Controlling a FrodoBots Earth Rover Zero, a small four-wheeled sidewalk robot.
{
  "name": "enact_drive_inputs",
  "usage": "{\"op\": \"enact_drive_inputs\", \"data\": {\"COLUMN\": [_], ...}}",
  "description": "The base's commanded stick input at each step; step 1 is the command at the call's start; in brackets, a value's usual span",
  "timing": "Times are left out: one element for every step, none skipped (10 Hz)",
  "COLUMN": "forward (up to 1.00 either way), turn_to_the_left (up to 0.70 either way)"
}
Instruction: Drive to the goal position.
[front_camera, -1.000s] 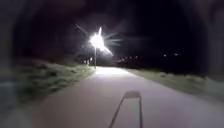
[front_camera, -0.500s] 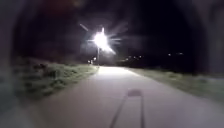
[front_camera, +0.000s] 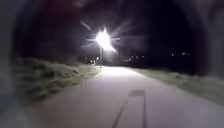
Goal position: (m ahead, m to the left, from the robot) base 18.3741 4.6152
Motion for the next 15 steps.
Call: {"op": "enact_drive_inputs", "data": {"forward": [0.7, 0.7, 0.7, 0.7, 0.7, 0.7, 0.7, 0.7, 0.7, 0.7, 0.7, 0.7, 0.7, 0.7, 0.7], "turn_to_the_left": [0.0, 0.0, 0.0, 0.0, 0.0, 0.0, 0.0, 0.0, 0.0, 0.0, 0.0, 0.0, 0.0, 0.0, 0.0]}}
